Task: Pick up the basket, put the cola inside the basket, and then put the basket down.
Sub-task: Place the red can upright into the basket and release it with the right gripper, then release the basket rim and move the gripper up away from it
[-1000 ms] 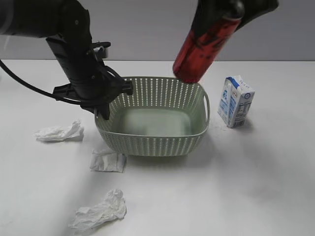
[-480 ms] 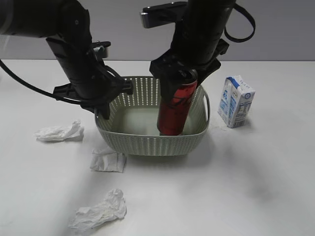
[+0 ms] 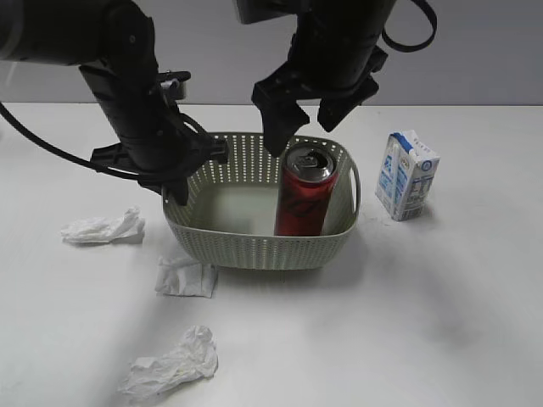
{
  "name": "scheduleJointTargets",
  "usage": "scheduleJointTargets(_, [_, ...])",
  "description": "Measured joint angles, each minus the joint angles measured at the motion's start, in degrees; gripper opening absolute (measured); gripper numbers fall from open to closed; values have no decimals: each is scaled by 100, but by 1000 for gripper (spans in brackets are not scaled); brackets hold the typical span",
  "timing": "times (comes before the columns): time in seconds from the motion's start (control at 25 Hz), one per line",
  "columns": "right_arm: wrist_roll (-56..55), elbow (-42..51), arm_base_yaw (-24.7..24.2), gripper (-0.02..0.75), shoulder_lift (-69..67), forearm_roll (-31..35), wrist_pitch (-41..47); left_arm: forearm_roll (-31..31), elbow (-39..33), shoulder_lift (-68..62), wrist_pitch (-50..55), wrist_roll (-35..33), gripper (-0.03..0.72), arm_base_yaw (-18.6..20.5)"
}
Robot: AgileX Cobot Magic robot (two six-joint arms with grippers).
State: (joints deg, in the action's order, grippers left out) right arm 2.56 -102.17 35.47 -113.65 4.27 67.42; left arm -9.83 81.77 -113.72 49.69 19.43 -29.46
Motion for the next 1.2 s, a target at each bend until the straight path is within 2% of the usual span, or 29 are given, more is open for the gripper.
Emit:
scheduleJointTargets(0.24, [0,-564,-20,652,43,-17,67,-54,0,0,0,-8,3,5])
scheduleJointTargets(0.36, [0,-630,-164,647,230,-244,74,-204,0,0,0,-8,3,5])
scheduleJointTargets(0.44, [0,-630,-447,644,439,-332,76,-292,0,0,0,-8,3,5])
scheduleJointTargets(0.64, [0,-556,-1660,624,1061,-142,84,-407,95,0,-11,-8,3,5])
scheduleJointTargets(0.76, [-6,-144,-2340,608,1557,-89,79,-443,151,0,-143,-8,3,5])
scheduleJointTargets(0.88, [-6,554,-2745,596,2153,-79,79,-448,236,-62,-218,-8,3,5])
scheduleJointTargets(1.2, [6,2793,-2817,591,4148,22,-251,-380,653,-513,-317,-8,3,49])
